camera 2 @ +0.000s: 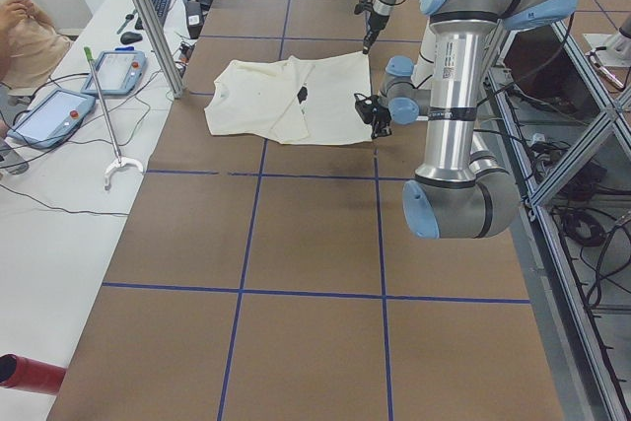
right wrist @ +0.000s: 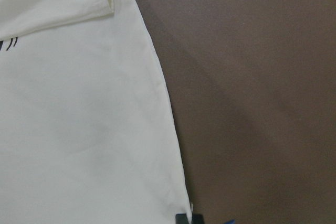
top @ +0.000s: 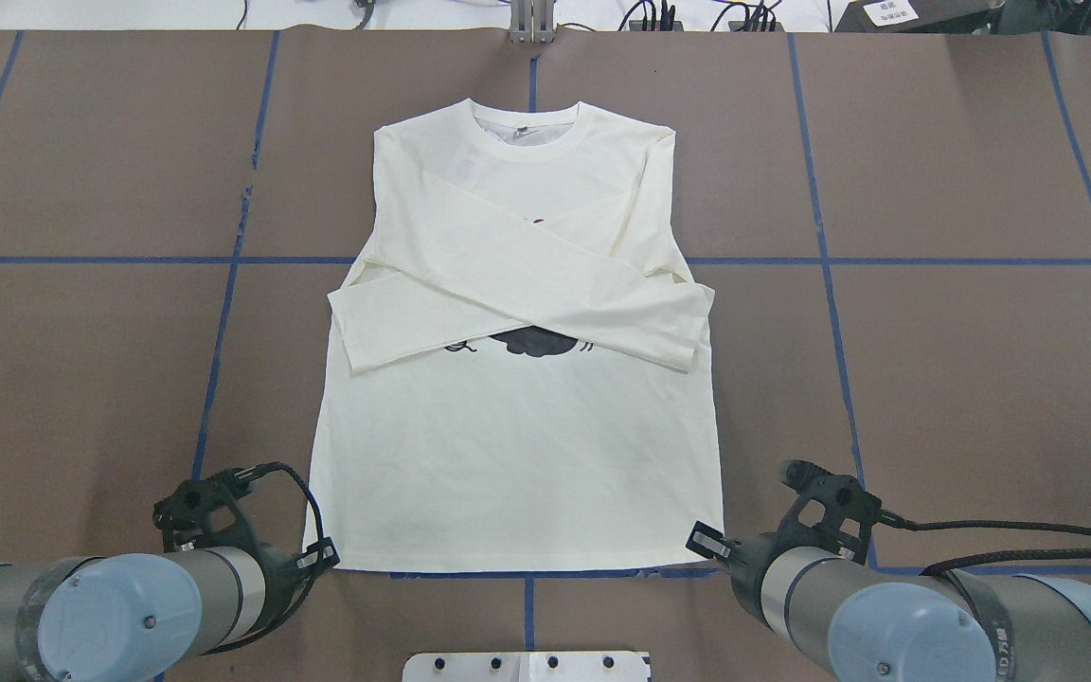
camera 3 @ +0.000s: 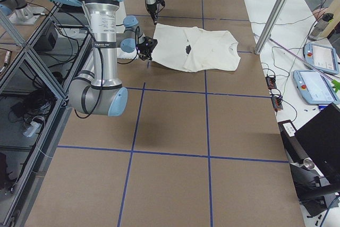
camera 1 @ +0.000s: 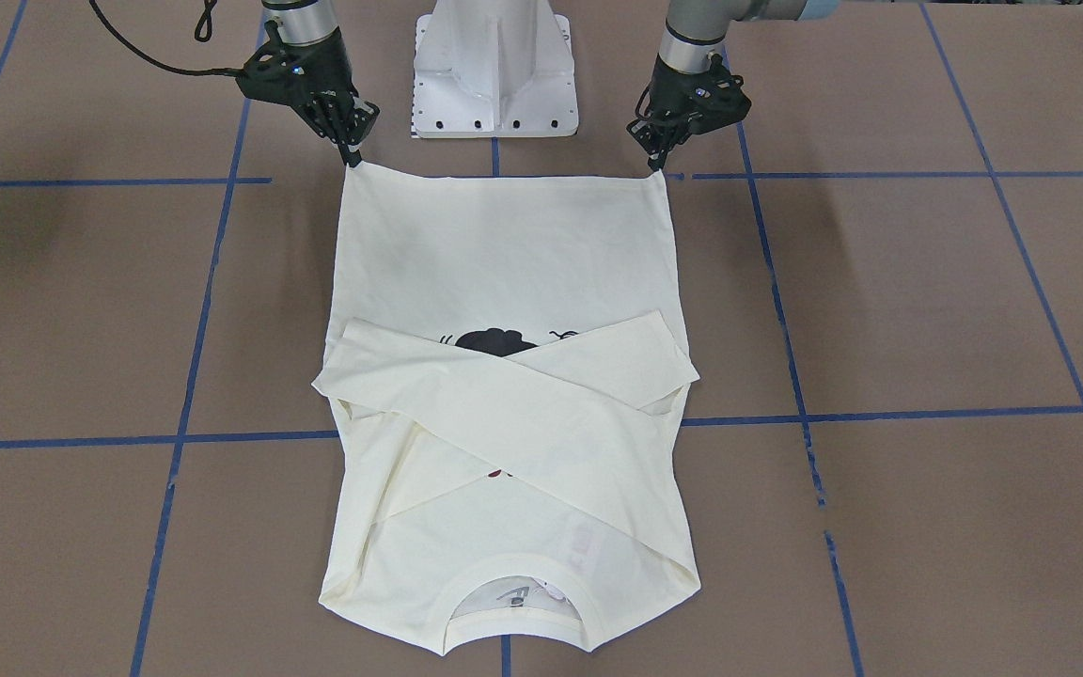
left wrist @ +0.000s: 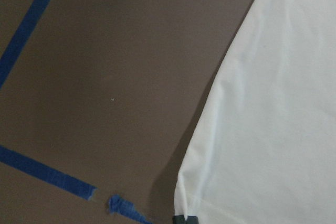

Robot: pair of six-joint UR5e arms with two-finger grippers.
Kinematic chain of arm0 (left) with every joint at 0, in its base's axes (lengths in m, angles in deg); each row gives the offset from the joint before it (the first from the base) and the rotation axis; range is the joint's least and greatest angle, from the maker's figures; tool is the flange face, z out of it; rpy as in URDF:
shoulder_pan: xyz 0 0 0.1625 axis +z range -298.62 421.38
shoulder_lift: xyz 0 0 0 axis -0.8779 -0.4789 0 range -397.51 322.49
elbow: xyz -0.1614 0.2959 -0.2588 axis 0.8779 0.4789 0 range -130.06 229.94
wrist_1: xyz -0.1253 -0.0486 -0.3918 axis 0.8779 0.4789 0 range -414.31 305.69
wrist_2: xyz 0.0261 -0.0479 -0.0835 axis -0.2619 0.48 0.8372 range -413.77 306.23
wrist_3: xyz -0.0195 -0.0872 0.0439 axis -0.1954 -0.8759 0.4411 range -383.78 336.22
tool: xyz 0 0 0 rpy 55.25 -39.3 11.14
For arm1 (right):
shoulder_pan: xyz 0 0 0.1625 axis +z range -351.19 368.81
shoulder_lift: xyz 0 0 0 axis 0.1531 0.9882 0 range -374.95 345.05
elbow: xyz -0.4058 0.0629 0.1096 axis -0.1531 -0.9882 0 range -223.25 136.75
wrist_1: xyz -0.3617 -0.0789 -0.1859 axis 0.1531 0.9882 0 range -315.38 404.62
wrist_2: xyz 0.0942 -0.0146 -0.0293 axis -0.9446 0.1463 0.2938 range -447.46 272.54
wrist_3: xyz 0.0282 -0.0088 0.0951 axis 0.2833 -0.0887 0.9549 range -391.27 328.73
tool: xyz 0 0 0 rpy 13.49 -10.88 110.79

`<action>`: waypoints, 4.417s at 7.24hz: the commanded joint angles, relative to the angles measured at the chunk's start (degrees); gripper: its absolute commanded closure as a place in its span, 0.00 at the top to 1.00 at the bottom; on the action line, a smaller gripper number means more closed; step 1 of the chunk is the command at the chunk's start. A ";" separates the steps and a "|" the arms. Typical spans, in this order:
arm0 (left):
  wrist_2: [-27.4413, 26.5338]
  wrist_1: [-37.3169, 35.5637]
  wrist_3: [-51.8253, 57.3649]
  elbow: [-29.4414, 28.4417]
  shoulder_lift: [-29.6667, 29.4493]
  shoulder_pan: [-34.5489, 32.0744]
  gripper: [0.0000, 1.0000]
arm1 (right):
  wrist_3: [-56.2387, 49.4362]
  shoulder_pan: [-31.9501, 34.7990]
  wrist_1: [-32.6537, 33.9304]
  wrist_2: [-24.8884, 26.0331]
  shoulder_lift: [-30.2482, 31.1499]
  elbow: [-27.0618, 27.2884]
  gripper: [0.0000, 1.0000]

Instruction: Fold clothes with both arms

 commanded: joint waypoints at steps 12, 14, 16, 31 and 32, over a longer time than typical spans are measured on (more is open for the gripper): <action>0.82 5.21 18.87 -29.86 -26.56 -29.77 0.00 | -34.18 41.52 -0.98 -26.14 -32.83 -44.19 0.00; 0.64 12.07 20.62 -40.52 -30.43 -32.58 0.00 | -34.54 42.67 -10.42 -27.01 -37.33 -56.42 0.00; 0.55 12.44 22.21 -42.39 -31.15 -34.00 0.00 | -34.45 42.58 -10.91 -27.02 -38.58 -58.14 0.00; 5.30 16.75 32.15 -29.48 -20.34 -36.46 0.55 | -14.59 29.48 -13.28 -25.70 -14.68 -29.49 0.68; 5.30 16.75 32.23 -29.48 -20.25 -36.46 0.55 | -14.50 29.48 -13.28 -25.70 -14.68 -29.49 0.45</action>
